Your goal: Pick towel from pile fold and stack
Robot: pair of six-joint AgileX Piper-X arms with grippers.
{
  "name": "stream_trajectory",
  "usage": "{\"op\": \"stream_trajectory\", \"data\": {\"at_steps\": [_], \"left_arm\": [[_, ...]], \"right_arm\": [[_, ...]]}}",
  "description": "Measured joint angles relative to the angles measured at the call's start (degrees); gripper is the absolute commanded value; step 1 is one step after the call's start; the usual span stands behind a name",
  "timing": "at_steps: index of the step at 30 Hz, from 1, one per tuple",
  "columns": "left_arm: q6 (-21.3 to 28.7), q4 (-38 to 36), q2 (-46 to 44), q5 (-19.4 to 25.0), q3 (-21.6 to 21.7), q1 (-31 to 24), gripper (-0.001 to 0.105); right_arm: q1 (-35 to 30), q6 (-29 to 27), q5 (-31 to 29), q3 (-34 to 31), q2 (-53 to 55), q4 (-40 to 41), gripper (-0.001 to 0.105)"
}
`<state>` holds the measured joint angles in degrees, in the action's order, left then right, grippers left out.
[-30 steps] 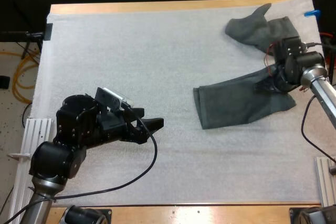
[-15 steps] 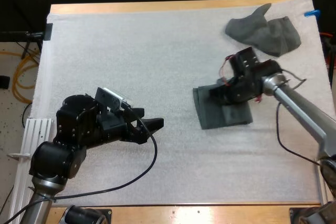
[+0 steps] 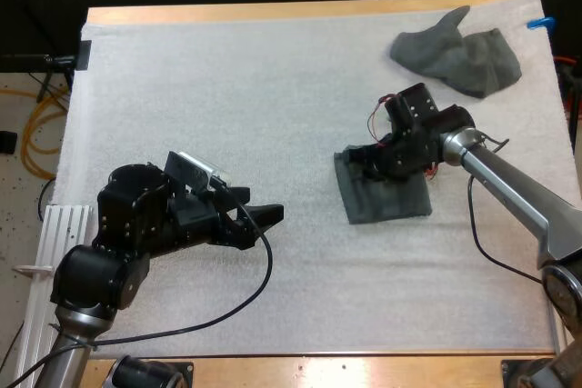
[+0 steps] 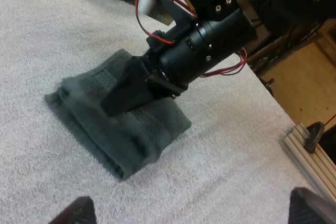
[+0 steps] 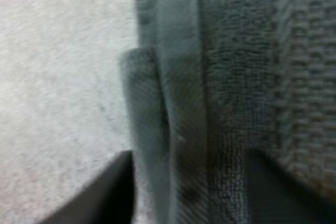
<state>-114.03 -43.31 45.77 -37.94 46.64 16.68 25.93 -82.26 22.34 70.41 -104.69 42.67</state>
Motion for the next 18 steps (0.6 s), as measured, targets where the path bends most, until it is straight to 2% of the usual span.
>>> {"op": "stream_trajectory", "data": {"at_steps": [1,8,12,18], "left_arm": [[0.00,0.00,0.00,0.00,0.00,0.00,0.070],[0.00,0.00,0.00,0.00,0.00,0.00,0.070],[0.00,0.00,0.00,0.00,0.00,0.00,0.070],[0.00,0.00,0.00,0.00,0.00,0.00,0.070]], "right_arm": [[0.00,-0.26,1.19,0.20,0.00,0.00,0.087],[0.76,-1.06,6.97,0.29,1.23,0.44,0.081],[3.22,-1.06,8.94,0.05,1.24,0.02,0.081],[5.90,0.55,8.78,-0.08,0.12,-1.66,0.081]]}}
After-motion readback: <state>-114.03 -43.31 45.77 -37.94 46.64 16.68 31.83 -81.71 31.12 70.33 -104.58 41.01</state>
